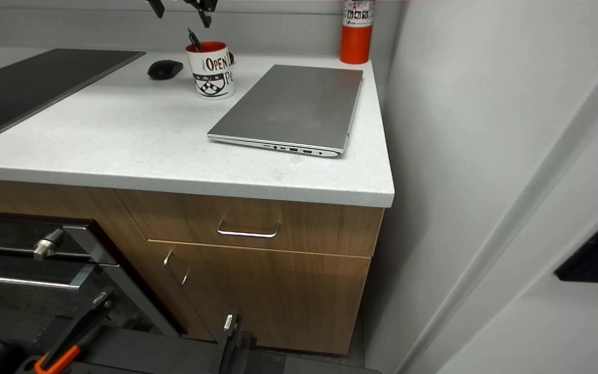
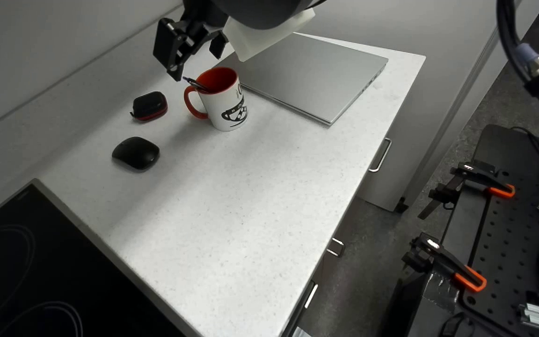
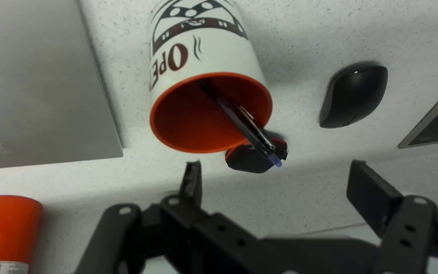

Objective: Take the pen out of the cup and put it on the countertop

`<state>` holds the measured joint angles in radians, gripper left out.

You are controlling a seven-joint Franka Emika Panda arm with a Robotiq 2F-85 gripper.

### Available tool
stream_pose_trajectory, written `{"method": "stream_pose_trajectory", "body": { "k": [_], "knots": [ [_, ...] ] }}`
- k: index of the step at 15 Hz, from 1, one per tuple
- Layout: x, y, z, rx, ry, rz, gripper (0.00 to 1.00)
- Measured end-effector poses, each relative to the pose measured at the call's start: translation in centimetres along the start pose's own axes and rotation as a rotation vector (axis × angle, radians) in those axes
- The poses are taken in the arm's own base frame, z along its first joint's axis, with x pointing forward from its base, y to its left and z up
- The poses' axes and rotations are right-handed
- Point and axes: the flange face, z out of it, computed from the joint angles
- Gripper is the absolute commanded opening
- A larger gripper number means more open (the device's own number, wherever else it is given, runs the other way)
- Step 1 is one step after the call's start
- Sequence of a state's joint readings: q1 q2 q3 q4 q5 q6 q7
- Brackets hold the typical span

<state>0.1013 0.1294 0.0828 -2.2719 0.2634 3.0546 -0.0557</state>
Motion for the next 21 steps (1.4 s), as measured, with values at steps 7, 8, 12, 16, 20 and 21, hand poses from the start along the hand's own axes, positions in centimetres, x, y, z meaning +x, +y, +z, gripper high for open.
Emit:
{"method": "stream_pose_trajectory", "body": {
  "k": [7, 8, 12, 16, 20, 21],
  "knots": [
    [-0.1, 0.2, 0.8, -0.010, 0.065, -0.011, 1.00],
    [-0.2, 0.3, 1.2, -0.011, 0.062, -0.011, 1.00],
    [-0.7, 0.4, 2.2, -0.013, 0.048, -0.016, 0.85],
    [-0.6, 0.0, 2.7, -0.007, 0.045, -0.038, 0.49],
    [-0.7, -0.4, 3.3, 0.000, 0.039, -0.048, 0.17],
    [-0.7, -0.4, 3.4, 0.000, 0.038, -0.047, 0.08]
  ]
}}
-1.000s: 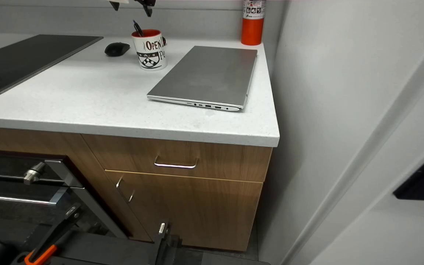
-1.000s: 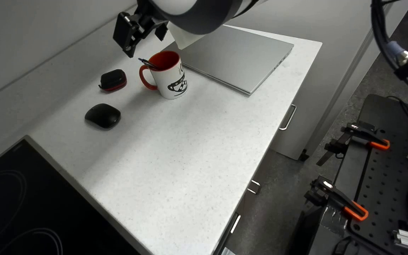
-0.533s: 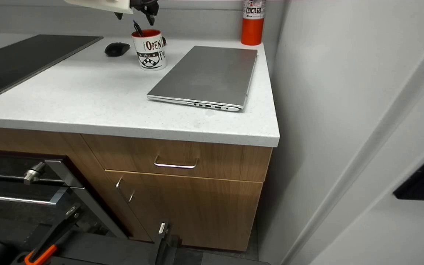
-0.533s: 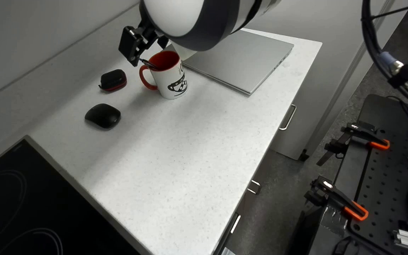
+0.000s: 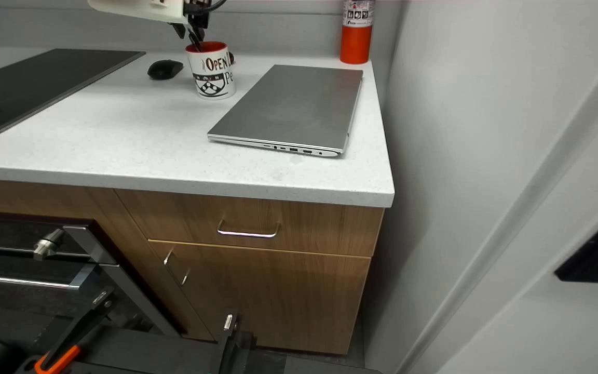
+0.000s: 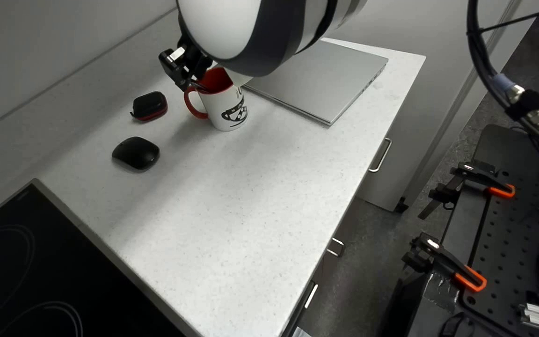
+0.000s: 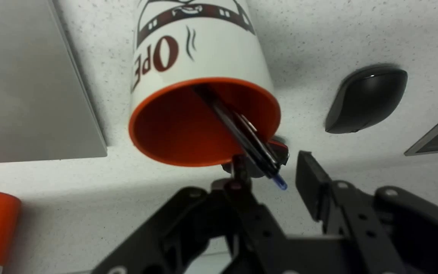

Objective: Take the pen out of the cup and put it on the countertop

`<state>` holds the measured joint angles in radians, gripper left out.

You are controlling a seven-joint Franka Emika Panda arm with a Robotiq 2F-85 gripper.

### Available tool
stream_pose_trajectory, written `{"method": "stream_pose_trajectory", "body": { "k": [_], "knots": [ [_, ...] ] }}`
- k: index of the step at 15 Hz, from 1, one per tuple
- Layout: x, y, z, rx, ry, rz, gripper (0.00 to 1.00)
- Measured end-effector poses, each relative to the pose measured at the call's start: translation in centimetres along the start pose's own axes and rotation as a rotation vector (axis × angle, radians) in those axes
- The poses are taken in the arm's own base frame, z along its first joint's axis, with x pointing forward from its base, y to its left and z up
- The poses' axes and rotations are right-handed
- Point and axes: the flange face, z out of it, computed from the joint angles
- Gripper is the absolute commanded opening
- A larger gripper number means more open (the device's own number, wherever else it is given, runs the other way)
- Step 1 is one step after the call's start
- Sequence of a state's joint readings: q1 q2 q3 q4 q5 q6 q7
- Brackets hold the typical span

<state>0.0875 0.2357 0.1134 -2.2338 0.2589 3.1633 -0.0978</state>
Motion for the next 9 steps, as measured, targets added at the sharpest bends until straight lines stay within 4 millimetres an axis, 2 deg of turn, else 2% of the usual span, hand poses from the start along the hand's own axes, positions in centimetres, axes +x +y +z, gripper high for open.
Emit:
{"method": "stream_pose_trajectory", "body": {
  "k": [1, 2, 4, 9],
  "knots": [
    [0.0, 0.1, 0.1, 0.000, -0.001, 0.001, 0.01],
    [0.1, 0.2, 0.2, -0.001, 0.001, 0.000, 0.00],
    [0.7, 0.4, 0.0, -0.003, 0.012, -0.005, 0.03],
    [1.1, 1.6, 0.0, -0.016, 0.020, -0.001, 0.03]
  ]
}}
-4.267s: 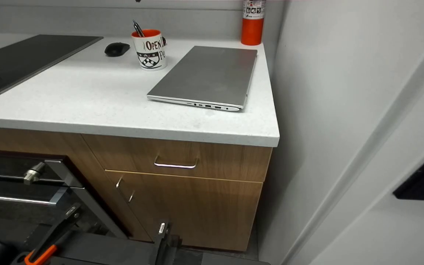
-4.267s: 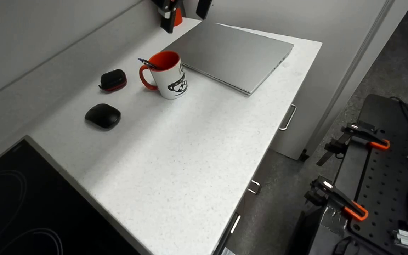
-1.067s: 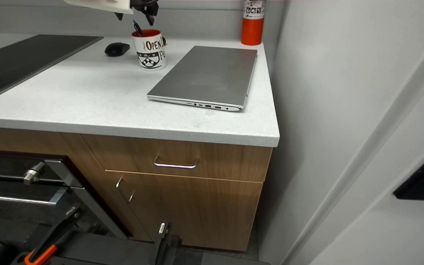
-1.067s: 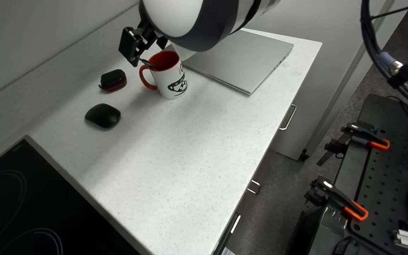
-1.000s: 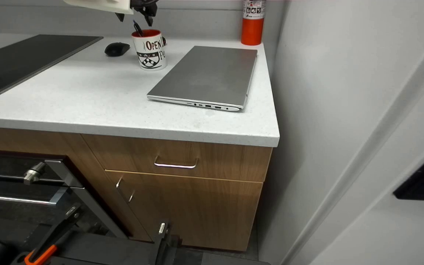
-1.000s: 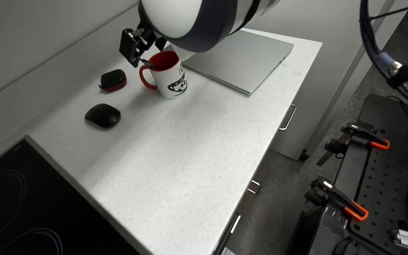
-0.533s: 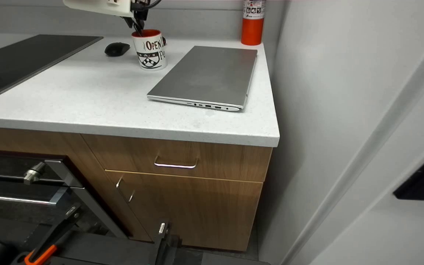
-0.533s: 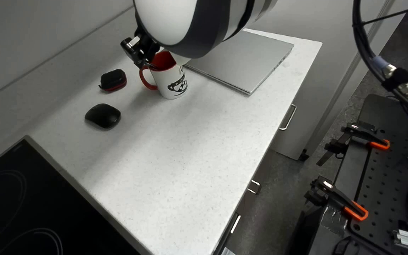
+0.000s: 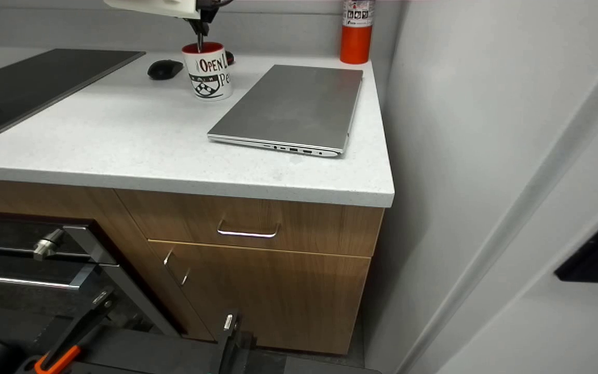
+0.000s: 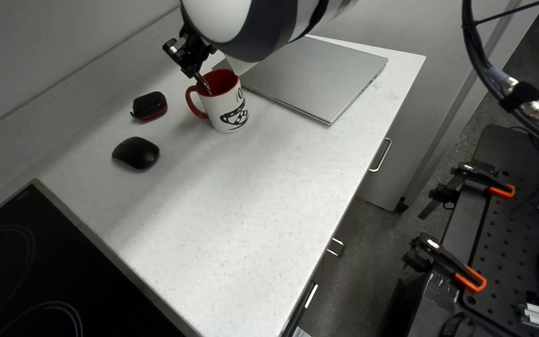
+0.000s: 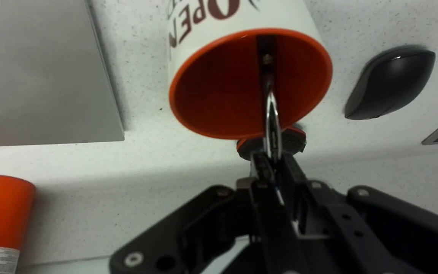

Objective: Take the pen out of the cup and put it on the countertop

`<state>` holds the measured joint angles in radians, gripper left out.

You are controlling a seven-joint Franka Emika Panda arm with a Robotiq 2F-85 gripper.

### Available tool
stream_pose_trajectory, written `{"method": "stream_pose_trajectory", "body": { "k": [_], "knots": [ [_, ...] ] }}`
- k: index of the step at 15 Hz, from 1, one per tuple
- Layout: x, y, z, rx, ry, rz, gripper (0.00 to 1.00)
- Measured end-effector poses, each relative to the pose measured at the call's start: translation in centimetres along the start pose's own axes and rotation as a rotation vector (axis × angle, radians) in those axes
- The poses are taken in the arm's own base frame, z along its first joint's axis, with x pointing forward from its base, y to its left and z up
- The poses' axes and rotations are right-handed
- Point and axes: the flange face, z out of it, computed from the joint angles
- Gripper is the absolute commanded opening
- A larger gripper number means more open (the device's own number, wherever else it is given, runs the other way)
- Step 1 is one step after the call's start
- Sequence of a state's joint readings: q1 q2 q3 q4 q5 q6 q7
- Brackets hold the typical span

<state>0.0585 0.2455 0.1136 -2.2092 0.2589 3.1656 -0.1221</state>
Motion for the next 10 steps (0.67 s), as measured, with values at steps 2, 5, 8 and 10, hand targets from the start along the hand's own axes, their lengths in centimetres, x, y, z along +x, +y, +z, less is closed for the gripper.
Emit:
{"method": "stream_pose_trajectory", "body": {
  "k": [2, 5, 8, 10],
  "knots": [
    [0.2, 0.3, -0.1, -0.003, 0.004, 0.004, 0.03],
    [1.5, 0.8, -1.8, -0.011, 0.040, 0.009, 0.03],
    [3.8, 1.4, -5.1, -0.021, 0.107, 0.021, 0.03],
    [5.1, 1.3, -7.4, -0.017, 0.139, 0.027, 0.03]
  ]
}}
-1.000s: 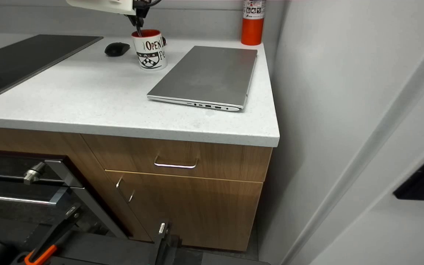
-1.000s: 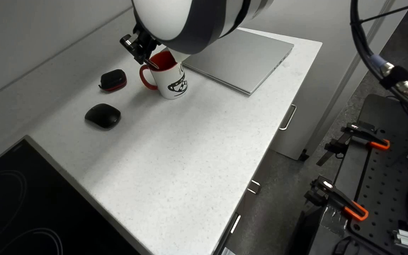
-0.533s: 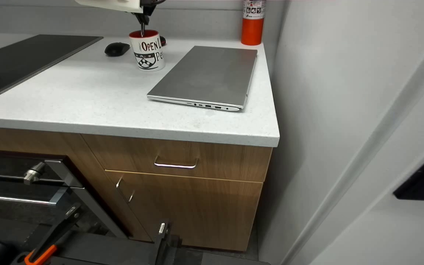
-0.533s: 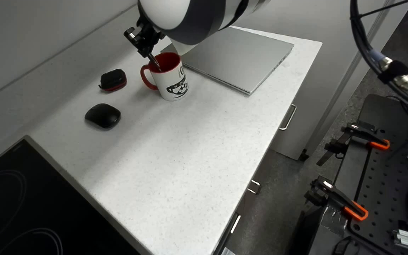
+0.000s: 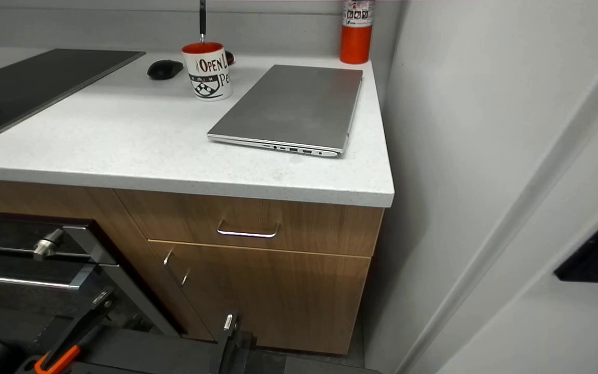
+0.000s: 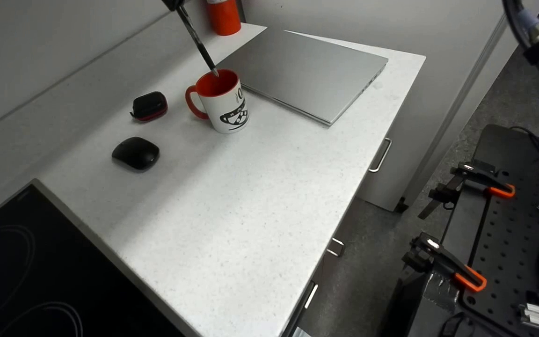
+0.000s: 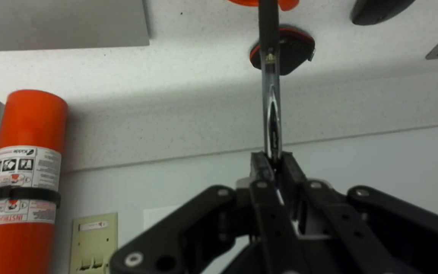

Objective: Take the pen out of the cup and put it on the countertop

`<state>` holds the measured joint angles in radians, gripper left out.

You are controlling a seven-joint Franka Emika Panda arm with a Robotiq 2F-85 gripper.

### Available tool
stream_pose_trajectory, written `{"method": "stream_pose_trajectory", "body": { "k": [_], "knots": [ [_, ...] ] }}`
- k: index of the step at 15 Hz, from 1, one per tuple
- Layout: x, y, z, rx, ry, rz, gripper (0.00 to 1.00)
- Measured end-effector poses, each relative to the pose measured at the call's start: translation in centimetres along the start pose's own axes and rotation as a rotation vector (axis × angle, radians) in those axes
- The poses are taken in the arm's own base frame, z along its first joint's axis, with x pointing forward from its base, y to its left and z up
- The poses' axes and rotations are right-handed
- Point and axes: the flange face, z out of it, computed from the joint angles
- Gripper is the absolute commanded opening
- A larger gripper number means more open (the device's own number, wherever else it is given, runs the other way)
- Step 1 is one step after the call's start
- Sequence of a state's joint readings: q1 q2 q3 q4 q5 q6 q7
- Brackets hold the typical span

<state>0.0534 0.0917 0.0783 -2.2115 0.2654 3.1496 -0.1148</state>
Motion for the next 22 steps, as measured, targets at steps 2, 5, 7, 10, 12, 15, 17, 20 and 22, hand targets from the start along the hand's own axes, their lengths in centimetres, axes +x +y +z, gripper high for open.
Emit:
{"method": "stream_pose_trajectory", "body": {
  "k": [2, 5, 7, 10, 12, 15, 17, 20, 22],
  "knots": [
    [0.6, -1.7, -1.7, 0.041, -0.044, 0.017, 0.03],
    [-0.6, -5.8, -3.0, 0.169, -0.185, 0.016, 0.03],
    [-2.2, -7.5, -2.5, 0.223, -0.280, -0.007, 0.03],
    [-5.4, -8.0, 0.1, 0.227, -0.390, -0.038, 0.03],
    [-7.8, -7.8, 2.7, 0.218, -0.465, -0.058, 0.03],
    [-10.9, -7.6, 6.3, 0.203, -0.551, -0.082, 0.03],
    [-12.0, -7.5, 8.0, 0.196, -0.582, -0.088, 0.37],
    [-12.3, -7.5, 9.2, 0.187, -0.595, -0.092, 0.52],
    [-11.9, -7.4, 9.3, 0.180, -0.588, -0.093, 0.66]
  ]
}}
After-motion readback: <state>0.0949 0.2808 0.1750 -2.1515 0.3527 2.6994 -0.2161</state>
